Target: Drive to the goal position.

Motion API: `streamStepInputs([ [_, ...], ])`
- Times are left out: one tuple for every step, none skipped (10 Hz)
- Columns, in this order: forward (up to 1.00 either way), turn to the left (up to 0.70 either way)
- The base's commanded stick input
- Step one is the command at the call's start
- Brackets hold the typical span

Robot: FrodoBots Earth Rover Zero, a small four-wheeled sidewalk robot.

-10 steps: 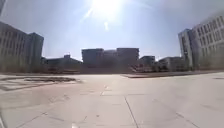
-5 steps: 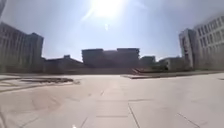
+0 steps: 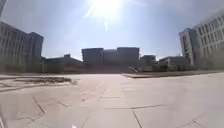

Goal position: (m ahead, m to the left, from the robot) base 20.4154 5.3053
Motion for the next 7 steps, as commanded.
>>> streamStepInputs([
  [1.00, 0.05],
  [1.00, 0.05],
  [1.00, 0.05],
  [1.00, 0.05],
  [1.00, 0.05],
  [1.00, 0.05],
  [1.00, 0.05],
])
